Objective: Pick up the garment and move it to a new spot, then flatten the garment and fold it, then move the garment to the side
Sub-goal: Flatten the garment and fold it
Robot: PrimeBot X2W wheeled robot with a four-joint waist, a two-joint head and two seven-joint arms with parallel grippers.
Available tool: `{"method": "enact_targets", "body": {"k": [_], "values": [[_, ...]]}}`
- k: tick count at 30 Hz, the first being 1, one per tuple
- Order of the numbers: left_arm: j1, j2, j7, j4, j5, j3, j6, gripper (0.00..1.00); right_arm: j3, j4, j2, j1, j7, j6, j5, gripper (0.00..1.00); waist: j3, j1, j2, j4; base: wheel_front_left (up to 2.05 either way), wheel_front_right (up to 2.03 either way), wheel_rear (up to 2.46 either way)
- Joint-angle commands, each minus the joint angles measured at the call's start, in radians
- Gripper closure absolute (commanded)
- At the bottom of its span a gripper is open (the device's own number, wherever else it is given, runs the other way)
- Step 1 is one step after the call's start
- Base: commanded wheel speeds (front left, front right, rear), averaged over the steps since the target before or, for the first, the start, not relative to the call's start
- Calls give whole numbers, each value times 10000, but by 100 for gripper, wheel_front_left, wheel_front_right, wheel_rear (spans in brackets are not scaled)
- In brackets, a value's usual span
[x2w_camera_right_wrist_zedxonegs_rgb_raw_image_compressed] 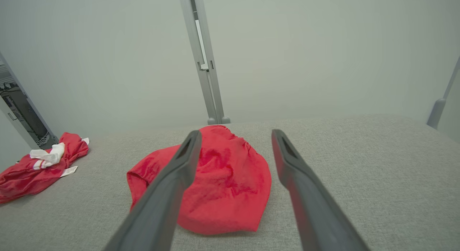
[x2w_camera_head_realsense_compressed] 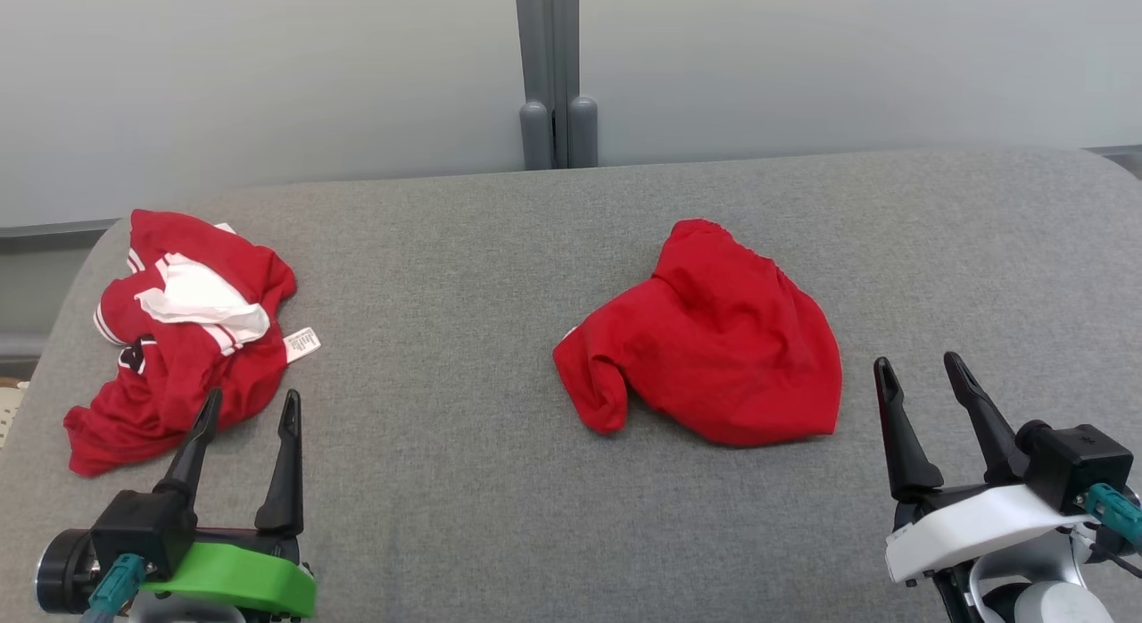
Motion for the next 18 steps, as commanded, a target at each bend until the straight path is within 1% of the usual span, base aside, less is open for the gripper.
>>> {"method": "enact_targets", "body": {"k": [1,9,18], "values": [[-158,25,-4,43,25,35,48,0,-17,-36,-12,85,16,1,15,0,-1,0,0,-29,0,0,0],[-86,100,37,126,-117,168,205,0,-3,-10,-12,103,10,1,42,0,-4,0,0,-153,0,0,0],[-11,192,173,-46,-109,107,321,0,-46,-10,-12,145,27,1,55,0,16,0,0,-208,0,0,0]]}}
